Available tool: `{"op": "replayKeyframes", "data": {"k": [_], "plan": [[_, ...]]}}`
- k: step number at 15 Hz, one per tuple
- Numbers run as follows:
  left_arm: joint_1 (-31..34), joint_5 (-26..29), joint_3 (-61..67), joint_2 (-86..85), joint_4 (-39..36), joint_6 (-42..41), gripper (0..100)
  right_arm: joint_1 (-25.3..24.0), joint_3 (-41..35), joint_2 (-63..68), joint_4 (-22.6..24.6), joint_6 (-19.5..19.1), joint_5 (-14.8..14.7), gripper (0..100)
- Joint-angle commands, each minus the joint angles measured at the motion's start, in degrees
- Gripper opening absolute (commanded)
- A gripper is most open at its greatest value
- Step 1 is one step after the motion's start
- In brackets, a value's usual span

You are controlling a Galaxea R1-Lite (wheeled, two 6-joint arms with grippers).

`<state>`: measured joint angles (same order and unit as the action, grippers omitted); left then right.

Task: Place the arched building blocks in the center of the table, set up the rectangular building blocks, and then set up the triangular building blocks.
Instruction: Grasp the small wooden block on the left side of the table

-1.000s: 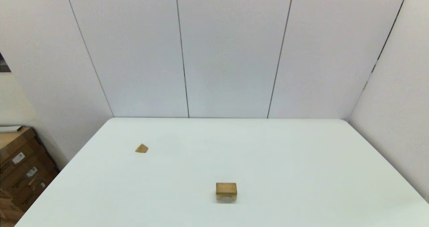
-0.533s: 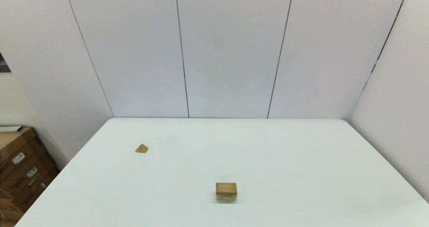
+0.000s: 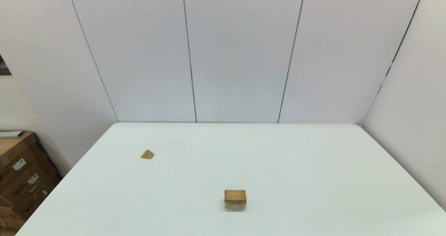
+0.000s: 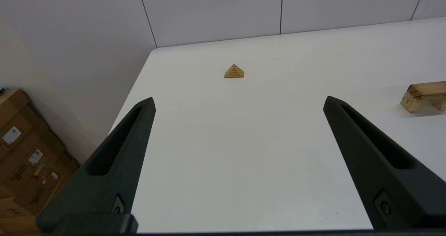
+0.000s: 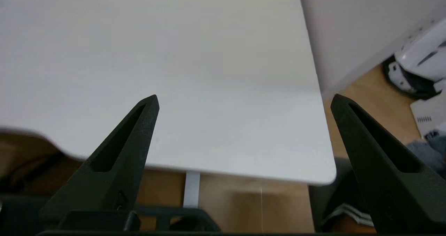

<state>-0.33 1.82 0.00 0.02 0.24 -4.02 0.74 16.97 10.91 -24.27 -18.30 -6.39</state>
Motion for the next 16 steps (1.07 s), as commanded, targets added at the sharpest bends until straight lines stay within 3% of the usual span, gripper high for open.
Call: {"op": "replayKeyframes", "data": {"k": [1, 4, 8, 11, 13, 16], "plan": [[-0.02, 0.03, 0.00, 0.06, 0.02, -0.02, 100, -0.39, -8.09, -3.70, 12.58, -0.16, 0.24, 100], [-0.02, 0.03, 0.00, 0.06, 0.02, -0.02, 100, -0.48, -10.73, -7.48, 15.48, 1.07, 0.50, 100], [-0.02, 0.03, 0.00, 0.06, 0.02, 0.07, 100, -0.57, -14.77, -11.00, 21.63, 4.50, 6.39, 100], [-0.02, 0.03, 0.00, 0.06, 0.02, -0.02, 100, -0.57, -16.88, -11.00, 27.79, 5.47, 7.00, 100], [-0.02, 0.03, 0.00, 0.06, 0.02, -0.02, 100, -0.48, -17.06, -11.00, 28.05, 7.93, 7.00, 100], [-0.02, 0.03, 0.00, 0.06, 0.02, -0.02, 100, -0.48, -16.71, -11.00, 23.13, 14.69, 7.97, 100]]}}
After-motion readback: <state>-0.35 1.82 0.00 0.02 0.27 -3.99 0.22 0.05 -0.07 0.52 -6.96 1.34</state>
